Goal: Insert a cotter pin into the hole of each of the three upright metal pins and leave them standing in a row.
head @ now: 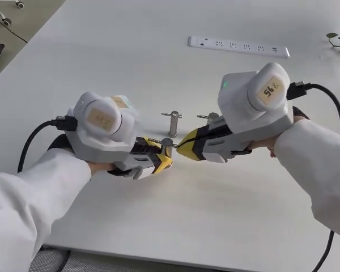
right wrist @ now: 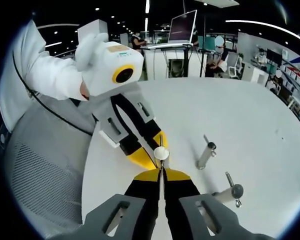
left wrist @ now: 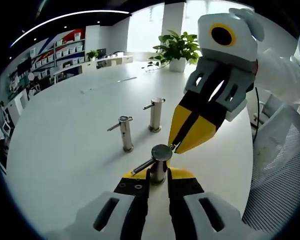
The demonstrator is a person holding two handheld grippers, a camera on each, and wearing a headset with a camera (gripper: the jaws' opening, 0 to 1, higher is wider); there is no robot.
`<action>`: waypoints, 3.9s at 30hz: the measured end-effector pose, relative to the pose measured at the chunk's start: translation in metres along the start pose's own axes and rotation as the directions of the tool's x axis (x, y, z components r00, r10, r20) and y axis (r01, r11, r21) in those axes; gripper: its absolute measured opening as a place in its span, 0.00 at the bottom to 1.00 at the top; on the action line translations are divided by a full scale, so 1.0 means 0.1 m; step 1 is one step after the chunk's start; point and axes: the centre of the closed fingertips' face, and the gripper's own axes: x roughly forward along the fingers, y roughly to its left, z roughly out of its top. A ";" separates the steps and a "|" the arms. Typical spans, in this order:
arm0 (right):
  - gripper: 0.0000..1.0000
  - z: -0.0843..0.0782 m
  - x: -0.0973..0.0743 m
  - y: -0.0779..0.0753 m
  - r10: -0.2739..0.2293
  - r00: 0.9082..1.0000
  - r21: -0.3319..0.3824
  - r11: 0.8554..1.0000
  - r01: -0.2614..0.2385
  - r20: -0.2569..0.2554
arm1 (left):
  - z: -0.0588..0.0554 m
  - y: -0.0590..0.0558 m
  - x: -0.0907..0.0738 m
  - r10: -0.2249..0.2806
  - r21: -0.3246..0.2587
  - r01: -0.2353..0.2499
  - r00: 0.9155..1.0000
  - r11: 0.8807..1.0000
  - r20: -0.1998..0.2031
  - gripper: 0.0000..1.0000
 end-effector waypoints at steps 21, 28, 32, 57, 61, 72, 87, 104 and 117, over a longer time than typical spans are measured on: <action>0.30 0.04 0.20 -0.02 0.006 0.994 0.114 0.993 -0.018 0.105 | -0.05 0.09 -0.45 0.022 -0.063 -0.014 0.992 0.998 0.123 0.99; 0.24 0.08 0.26 -0.09 -0.028 0.989 0.118 0.993 0.011 0.148 | 0.02 0.02 -0.59 0.021 -0.133 0.002 0.986 0.991 0.168 0.99; 0.21 0.05 0.32 -0.09 -0.032 0.990 0.113 0.993 0.017 0.134 | 0.04 -0.05 -0.63 0.008 -0.118 0.012 0.986 0.993 0.165 0.99; 0.08 -0.02 -0.13 -0.05 -0.024 0.990 -0.055 0.998 0.032 0.140 | 0.00 -0.03 -0.72 0.026 -0.104 -0.013 0.992 0.994 0.126 0.99; 0.08 -0.18 -0.42 -0.14 -0.013 0.993 -0.099 0.995 0.024 0.116 | -0.02 -0.08 -0.70 0.013 -0.105 -0.001 0.994 0.994 0.109 0.99; 0.08 -0.60 -0.85 -0.55 -0.060 0.990 -0.036 0.997 0.065 0.127 | -0.04 -0.09 -0.63 0.041 -0.147 -0.029 0.996 0.989 0.079 0.99; 0.08 -0.77 -0.90 -0.90 -0.076 0.986 -0.010 0.997 0.079 0.147 | -0.17 -0.21 -0.68 0.043 -0.200 -0.037 0.999 0.979 0.029 0.99; 0.08 -0.86 -0.81 -0.98 -0.044 0.988 -0.032 0.998 0.049 0.147 | -0.12 -0.25 -0.69 0.042 -0.219 -0.030 0.998 0.975 0.051 0.99; 0.33 -0.45 -0.98 -1.00 -0.116 0.949 0.061 0.993 0.102 0.293 | -0.04 -0.28 -0.68 0.027 -0.200 -0.014 0.998 0.980 0.064 0.99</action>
